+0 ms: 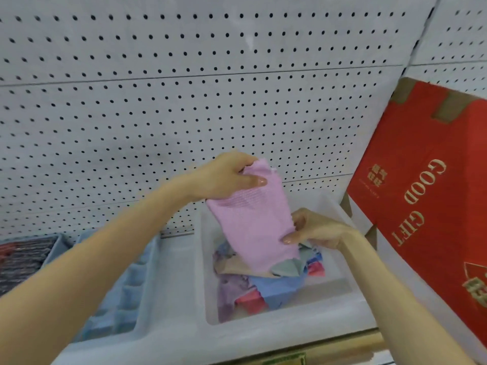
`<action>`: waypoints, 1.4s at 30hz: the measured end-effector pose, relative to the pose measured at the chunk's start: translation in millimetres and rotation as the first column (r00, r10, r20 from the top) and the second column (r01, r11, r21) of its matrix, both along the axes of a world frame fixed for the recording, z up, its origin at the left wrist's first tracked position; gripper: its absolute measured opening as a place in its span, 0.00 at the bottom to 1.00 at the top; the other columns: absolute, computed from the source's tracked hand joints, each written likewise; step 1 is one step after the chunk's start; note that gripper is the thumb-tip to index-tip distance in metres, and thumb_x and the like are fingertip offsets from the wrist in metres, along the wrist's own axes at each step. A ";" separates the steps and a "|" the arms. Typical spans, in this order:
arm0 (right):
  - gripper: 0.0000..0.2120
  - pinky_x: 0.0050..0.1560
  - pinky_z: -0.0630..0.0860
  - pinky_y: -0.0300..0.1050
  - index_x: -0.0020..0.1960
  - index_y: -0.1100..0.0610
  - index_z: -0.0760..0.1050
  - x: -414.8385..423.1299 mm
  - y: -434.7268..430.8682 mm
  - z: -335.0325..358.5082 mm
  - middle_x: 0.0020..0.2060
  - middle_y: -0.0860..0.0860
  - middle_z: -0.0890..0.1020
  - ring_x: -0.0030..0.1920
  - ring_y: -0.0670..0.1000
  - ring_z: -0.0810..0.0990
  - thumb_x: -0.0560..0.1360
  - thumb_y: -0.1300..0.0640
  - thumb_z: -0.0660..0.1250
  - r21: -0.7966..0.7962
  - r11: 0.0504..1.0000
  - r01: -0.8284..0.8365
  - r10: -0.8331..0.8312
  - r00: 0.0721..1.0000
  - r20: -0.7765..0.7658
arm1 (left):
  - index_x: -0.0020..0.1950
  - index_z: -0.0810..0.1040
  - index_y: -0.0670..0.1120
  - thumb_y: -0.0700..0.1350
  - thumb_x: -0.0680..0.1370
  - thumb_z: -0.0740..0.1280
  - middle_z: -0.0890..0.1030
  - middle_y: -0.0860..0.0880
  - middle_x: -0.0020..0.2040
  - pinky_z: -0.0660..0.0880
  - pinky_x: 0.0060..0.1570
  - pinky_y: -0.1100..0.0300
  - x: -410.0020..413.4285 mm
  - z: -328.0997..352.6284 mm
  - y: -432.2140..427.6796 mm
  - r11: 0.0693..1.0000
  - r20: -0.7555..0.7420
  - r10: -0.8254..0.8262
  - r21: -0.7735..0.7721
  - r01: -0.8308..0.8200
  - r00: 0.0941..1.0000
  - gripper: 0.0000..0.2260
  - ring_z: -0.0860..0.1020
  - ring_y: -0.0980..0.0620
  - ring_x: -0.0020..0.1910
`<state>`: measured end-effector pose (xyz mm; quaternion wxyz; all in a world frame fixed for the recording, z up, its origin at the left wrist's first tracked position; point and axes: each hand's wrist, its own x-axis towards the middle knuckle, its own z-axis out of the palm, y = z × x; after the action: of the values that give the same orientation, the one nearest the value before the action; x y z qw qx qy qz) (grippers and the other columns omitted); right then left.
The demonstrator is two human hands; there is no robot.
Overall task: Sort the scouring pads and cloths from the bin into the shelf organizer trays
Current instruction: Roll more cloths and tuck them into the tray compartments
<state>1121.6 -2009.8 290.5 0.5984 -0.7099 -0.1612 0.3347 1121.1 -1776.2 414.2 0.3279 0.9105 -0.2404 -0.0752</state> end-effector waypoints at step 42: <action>0.10 0.46 0.80 0.53 0.54 0.62 0.81 -17.9 -11.7 -46.5 0.50 0.62 0.84 0.46 0.58 0.83 0.74 0.61 0.70 -0.050 0.861 0.506 -0.506 0.862 0.018 | 0.50 0.81 0.44 0.35 0.76 0.69 0.84 0.50 0.38 0.78 0.34 0.65 -48.9 -162.2 105.0 0.792 -0.698 0.205 -0.294 -0.535 0.686 0.06 0.81 0.57 0.35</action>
<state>1103.7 -2021.6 243.9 0.6458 -0.7437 0.0382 0.1686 1072.2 -1671.2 252.0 0.6102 0.7502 0.0696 -0.2451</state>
